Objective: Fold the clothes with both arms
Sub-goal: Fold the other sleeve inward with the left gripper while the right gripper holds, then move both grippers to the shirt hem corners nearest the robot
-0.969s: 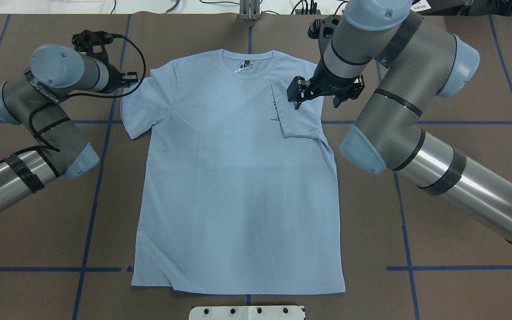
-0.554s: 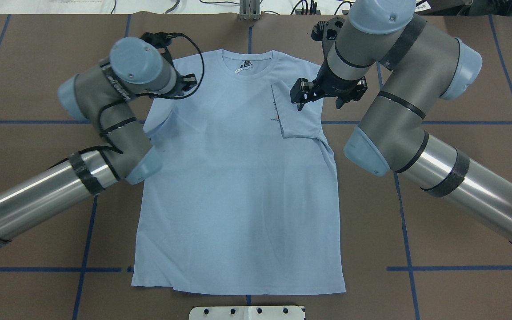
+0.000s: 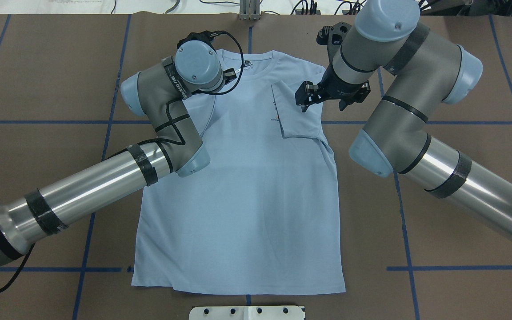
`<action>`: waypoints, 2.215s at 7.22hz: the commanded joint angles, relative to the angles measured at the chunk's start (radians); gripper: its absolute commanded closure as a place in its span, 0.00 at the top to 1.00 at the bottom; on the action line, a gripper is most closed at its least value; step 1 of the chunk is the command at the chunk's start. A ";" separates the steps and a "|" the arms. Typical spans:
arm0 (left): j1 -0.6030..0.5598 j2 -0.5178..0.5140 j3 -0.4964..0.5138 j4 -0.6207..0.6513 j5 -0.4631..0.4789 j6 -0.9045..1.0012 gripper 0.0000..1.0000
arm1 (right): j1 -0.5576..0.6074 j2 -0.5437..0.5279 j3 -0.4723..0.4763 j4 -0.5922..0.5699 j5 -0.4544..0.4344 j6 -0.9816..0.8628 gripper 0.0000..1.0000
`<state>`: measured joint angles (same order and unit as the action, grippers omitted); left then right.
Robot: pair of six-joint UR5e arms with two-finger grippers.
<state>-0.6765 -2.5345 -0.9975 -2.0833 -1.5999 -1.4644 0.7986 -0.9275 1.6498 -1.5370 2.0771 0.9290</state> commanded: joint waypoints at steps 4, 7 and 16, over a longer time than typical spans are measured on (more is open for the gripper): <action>-0.017 0.198 -0.291 -0.029 -0.107 0.031 1.00 | -0.007 -0.010 0.040 0.017 -0.002 0.022 1.00; -0.017 0.403 -0.571 0.157 -0.201 0.201 1.00 | -0.144 -0.160 0.244 0.018 -0.107 0.243 1.00; 0.051 0.734 -1.093 0.313 -0.206 0.202 1.00 | -0.705 -0.544 0.439 0.169 -0.474 0.689 0.99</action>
<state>-0.6275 -1.7989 -2.0902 -1.7712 -1.8056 -1.2624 0.1122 -1.4579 2.0909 -1.3689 1.5959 1.6025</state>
